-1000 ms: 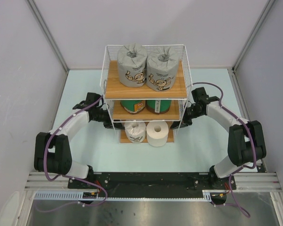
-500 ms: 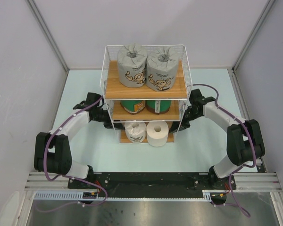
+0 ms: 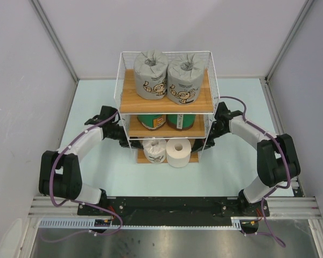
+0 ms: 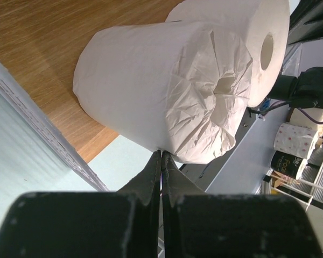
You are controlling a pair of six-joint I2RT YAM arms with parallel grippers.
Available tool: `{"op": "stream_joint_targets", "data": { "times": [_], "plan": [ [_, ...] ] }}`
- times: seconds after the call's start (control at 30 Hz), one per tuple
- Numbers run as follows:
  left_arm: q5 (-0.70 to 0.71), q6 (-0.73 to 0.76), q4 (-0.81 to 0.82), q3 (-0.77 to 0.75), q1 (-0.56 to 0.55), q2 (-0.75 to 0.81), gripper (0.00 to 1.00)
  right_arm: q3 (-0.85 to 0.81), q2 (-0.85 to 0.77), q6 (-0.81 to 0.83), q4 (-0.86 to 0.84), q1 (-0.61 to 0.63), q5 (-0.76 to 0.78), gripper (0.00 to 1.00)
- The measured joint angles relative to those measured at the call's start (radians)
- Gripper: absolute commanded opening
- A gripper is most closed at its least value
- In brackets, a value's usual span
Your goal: Place and organize the paper towels onto the shelf
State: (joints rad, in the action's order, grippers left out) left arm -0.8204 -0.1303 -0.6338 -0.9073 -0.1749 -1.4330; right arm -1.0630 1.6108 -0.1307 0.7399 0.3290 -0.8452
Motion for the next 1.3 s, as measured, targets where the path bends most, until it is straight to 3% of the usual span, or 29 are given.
{"op": "stream_joint_targets", "data": {
  "times": [1.3],
  "plan": [
    [-0.003, 0.0, 0.0, -0.019, -0.029, -0.06, 0.0, 0.0, 0.034, -0.201, -0.135, 0.003, 0.009, 0.0]
  ]
}}
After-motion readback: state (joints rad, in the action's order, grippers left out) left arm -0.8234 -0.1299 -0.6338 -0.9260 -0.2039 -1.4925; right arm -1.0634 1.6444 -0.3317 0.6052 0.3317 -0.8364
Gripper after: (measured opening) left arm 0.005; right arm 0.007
